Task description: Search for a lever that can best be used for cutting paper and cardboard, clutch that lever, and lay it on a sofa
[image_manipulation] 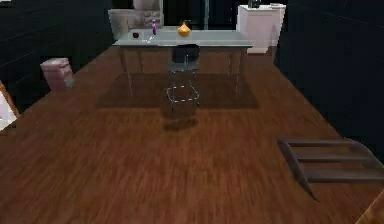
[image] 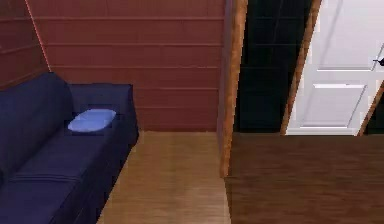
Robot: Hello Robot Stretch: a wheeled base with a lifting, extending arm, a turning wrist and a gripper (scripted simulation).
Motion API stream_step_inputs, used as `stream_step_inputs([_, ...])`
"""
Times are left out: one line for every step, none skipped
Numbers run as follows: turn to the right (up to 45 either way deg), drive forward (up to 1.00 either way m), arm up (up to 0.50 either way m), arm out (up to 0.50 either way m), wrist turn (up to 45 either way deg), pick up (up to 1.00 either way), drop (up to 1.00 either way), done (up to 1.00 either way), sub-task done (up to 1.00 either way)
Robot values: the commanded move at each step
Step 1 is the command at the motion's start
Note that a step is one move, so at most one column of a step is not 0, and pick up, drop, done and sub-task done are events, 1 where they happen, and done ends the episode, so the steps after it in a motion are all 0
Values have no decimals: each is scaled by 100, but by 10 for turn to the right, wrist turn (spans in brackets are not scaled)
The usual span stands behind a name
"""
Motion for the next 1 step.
stream_step_inputs([450, 0, 0, 0, 0, 0, 0, 0, 0])
